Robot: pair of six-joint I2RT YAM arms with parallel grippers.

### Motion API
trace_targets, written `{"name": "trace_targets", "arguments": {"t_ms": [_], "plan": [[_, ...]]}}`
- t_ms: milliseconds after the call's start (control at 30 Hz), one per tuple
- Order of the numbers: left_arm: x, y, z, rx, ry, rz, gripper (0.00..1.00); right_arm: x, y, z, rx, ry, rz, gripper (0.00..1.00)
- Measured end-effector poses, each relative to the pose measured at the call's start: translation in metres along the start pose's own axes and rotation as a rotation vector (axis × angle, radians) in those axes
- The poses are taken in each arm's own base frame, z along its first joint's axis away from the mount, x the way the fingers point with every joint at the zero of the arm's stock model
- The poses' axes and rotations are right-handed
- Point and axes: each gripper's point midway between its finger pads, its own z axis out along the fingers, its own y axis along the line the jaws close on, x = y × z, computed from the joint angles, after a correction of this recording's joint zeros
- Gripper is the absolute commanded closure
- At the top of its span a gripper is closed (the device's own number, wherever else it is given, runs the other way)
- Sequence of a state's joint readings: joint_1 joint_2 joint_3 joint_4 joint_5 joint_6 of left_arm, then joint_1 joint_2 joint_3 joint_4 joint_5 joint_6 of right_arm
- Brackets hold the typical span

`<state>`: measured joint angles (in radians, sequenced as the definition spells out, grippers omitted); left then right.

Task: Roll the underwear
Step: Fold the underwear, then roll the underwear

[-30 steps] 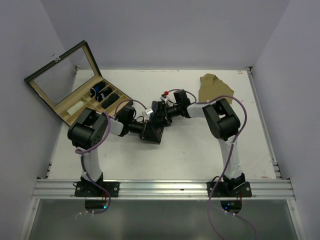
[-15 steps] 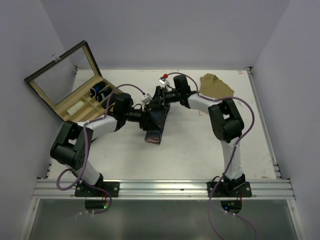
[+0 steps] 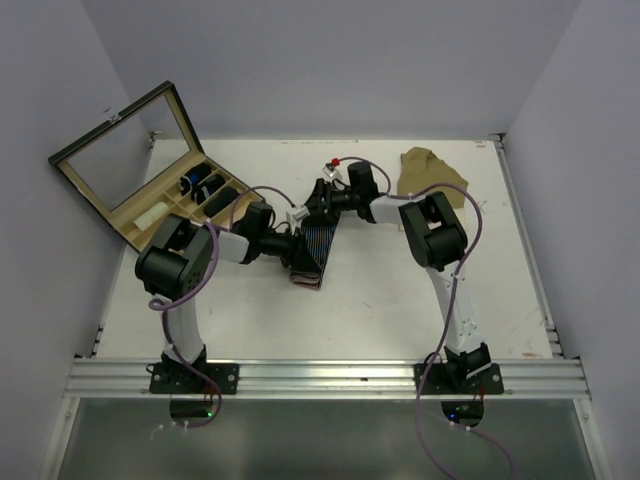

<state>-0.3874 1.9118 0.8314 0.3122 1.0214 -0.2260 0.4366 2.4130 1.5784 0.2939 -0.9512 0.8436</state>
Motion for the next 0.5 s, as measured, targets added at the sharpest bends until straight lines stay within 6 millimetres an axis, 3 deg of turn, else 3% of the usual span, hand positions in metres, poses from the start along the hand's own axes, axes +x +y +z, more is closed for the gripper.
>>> {"name": "trace_targets", "arguments": {"t_ms": [300, 400, 433, 467, 500], "plan": [[-0.002, -0.01, -0.002, 0.015, -0.004, 0.02, 0.43, -0.005, 0.003, -0.002, 0.008, -0.016, -0.025, 0.36], [-0.014, -0.033, -0.008, 0.012, -0.004, 0.099, 0.41, -0.003, 0.011, -0.008, 0.029, 0.0, -0.04, 0.36], [-0.022, -0.045, -0.01, 0.011, -0.01, 0.146, 0.41, -0.012, 0.037, -0.018, 0.033, 0.001, -0.095, 0.36], [-0.042, -0.071, -0.015, 0.017, -0.038, 0.255, 0.41, -0.013, 0.04, -0.019, 0.031, 0.0, -0.1, 0.36], [-0.053, -0.083, -0.02, 0.007, -0.052, 0.327, 0.41, -0.017, 0.05, -0.023, 0.035, -0.007, -0.132, 0.37]]}}
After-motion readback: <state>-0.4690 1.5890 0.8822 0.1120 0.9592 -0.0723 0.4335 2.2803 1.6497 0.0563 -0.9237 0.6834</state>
